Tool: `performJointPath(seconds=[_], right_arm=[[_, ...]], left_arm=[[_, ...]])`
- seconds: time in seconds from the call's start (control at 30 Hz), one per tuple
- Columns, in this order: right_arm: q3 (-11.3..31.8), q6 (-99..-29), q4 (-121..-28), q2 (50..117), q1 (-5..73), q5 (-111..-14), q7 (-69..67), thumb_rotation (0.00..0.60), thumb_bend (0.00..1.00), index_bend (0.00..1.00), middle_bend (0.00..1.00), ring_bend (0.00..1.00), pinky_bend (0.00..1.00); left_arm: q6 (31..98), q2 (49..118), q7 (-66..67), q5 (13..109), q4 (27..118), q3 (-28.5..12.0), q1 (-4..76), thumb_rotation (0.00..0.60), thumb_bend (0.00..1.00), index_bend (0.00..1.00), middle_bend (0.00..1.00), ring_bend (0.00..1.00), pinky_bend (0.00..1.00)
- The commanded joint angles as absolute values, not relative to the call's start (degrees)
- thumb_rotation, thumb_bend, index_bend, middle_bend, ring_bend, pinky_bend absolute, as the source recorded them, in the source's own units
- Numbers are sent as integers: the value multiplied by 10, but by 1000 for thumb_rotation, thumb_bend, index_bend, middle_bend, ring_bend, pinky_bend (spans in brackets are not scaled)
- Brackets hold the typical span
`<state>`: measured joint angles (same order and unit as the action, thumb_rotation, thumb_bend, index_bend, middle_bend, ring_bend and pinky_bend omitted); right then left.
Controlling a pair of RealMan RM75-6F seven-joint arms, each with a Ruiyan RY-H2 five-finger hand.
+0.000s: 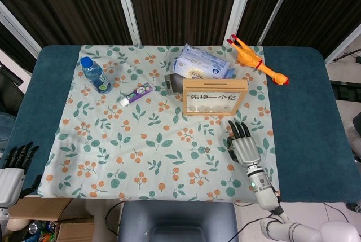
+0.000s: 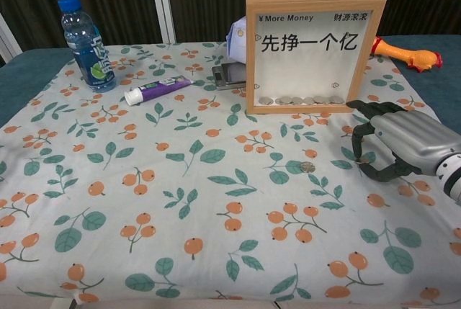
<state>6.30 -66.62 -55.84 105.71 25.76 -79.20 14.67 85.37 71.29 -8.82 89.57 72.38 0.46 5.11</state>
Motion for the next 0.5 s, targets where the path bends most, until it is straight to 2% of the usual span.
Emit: performJointPath(seconds=[0.03, 0.27, 0.5], right_arm=[[63, -669, -556, 1059, 257, -794, 144, 600, 521, 641, 11, 0, 0], [63, -682, -546, 1063, 257, -804, 134, 600, 540, 630, 29, 0, 0], [66, -676, -543, 1066, 260, -800, 139, 600, 610, 633, 35, 0, 0]], left_arm=[[854, 713, -89, 896, 723, 5, 51, 600, 376, 0, 0, 0, 0], [856, 714, -94, 897, 720, 5, 50, 600, 376, 0, 0, 0, 0], [855, 714, -95, 895, 718, 7, 49, 600, 377, 0, 0, 0, 0]])
